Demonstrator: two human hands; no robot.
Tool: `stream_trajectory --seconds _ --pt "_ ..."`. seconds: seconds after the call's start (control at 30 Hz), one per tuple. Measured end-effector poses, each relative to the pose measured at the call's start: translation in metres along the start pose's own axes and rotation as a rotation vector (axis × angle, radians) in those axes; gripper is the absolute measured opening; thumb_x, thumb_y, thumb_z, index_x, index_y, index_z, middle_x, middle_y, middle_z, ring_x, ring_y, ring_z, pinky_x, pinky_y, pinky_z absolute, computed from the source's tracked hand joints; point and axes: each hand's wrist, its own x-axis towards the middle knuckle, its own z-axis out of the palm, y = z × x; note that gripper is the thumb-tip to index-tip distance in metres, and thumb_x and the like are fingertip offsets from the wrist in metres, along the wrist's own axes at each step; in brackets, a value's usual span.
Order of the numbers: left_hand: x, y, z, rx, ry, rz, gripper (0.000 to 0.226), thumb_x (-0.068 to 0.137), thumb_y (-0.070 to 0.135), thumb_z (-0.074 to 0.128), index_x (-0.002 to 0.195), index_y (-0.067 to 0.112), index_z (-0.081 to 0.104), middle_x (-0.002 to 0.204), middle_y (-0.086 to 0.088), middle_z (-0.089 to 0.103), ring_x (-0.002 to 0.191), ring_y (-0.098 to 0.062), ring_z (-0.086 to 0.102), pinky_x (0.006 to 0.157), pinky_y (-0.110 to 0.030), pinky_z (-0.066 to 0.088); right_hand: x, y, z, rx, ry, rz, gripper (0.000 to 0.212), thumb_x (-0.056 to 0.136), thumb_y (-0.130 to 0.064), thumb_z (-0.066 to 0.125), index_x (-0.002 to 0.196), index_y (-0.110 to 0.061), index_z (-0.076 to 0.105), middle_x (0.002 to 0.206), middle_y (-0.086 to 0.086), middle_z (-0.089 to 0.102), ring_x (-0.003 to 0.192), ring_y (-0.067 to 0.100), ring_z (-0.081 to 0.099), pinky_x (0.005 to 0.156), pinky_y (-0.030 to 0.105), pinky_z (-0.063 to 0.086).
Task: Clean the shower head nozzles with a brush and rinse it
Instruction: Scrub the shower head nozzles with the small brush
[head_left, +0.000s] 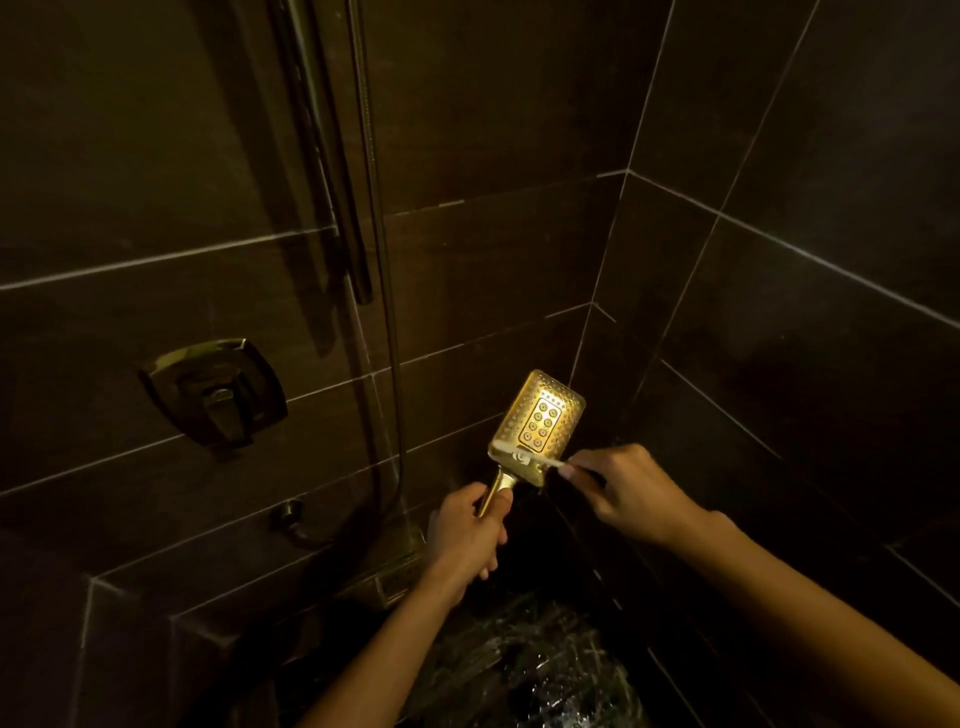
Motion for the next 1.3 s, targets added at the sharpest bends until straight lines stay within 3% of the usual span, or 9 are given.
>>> stream_trajectory --seconds 0.17,0.3,0.47,0.6,0.73,0.87,1.03,1.17,1.3 --pt "-0.002 0.000 0.001 -0.007 0.009 0.000 0.020 0.098 0.038 0.057 0.093 0.022 0.066 0.064 -0.001 0.064 0.038 -0.011 0.050 0.035 -0.023 0.036 0.007 0.009 -0.005 -0.018 0.161 0.090 0.020 0.104 -0.030 0.051 0.096 -0.023 0.068 0.066 -0.009 0.059 0.054 0.009 0.055 0.051 0.018 0.038" --pt "-0.003 0.000 0.001 -0.039 0.029 -0.012 0.024 0.098 0.039 0.057 0.089 0.018 0.065 0.063 -0.002 0.064 0.038 -0.011 0.050 0.035 -0.023 0.035 0.000 -0.007 0.006 -0.006 -0.059 -0.063 0.029 0.103 -0.038 0.047 0.099 -0.020 0.070 0.072 -0.005 0.065 0.060 0.011 0.060 0.054 0.025 0.047" --pt "0.000 0.002 -0.005 -0.039 0.034 0.001 0.023 0.098 0.039 0.058 0.089 0.019 0.066 0.062 -0.001 0.064 0.037 -0.011 0.050 0.035 -0.023 0.036 0.008 0.005 -0.002 -0.006 0.183 0.084 0.020 0.104 -0.030 0.051 0.096 -0.025 0.068 0.063 -0.010 0.056 0.054 0.008 0.055 0.050 0.019 0.037" --pt "-0.003 -0.001 -0.010 -0.003 0.034 -0.001 0.022 0.097 0.040 0.057 0.091 0.021 0.066 0.062 -0.001 0.065 0.038 -0.011 0.051 0.036 -0.024 0.037 0.009 -0.010 0.000 -0.013 -0.001 -0.042 0.018 0.104 -0.030 0.052 0.099 -0.024 0.068 0.071 -0.006 0.063 0.060 0.012 0.060 0.055 0.029 0.047" --pt "-0.006 -0.001 -0.012 0.007 0.022 -0.007 0.021 0.097 0.039 0.058 0.092 0.020 0.065 0.063 -0.001 0.064 0.039 -0.011 0.050 0.036 -0.023 0.036 0.020 0.003 -0.007 -0.044 0.164 0.076 0.021 0.104 -0.031 0.051 0.100 -0.020 0.069 0.070 -0.004 0.064 0.057 0.011 0.060 0.051 0.024 0.045" --pt "-0.004 -0.002 -0.008 -0.028 0.030 -0.014 0.021 0.097 0.039 0.058 0.088 0.021 0.065 0.063 -0.002 0.064 0.037 -0.010 0.049 0.035 -0.023 0.035 0.013 -0.011 0.006 0.001 -0.049 -0.075 0.021 0.104 -0.032 0.051 0.102 -0.021 0.069 0.072 -0.004 0.066 0.061 0.014 0.061 0.056 0.031 0.049" --pt "-0.004 0.000 -0.008 -0.051 0.034 -0.024 0.025 0.098 0.038 0.058 0.089 0.016 0.064 0.062 -0.002 0.062 0.036 -0.011 0.047 0.035 -0.021 0.034 0.020 0.008 -0.008 -0.019 0.191 0.082 0.021 0.104 -0.031 0.052 0.096 -0.022 0.070 0.060 -0.008 0.057 0.053 0.012 0.056 0.048 0.019 0.037" --pt "-0.004 -0.001 -0.009 -0.032 0.042 -0.022 0.025 0.097 0.042 0.058 0.089 0.018 0.064 0.061 -0.001 0.063 0.037 -0.011 0.048 0.035 -0.021 0.034 0.012 -0.003 -0.005 0.013 -0.042 -0.064 0.017 0.103 -0.030 0.055 0.100 -0.024 0.070 0.062 -0.012 0.057 0.058 0.007 0.059 0.048 0.017 0.039" --pt "-0.005 0.000 -0.008 -0.029 0.024 -0.017 0.023 0.097 0.039 0.058 0.091 0.018 0.065 0.063 -0.002 0.063 0.037 -0.011 0.048 0.035 -0.021 0.034 0.021 0.014 -0.023 0.012 0.146 0.099 0.016 0.104 -0.028 0.053 0.094 -0.032 0.064 0.060 -0.007 0.057 0.059 0.011 0.060 0.045 0.018 0.039"
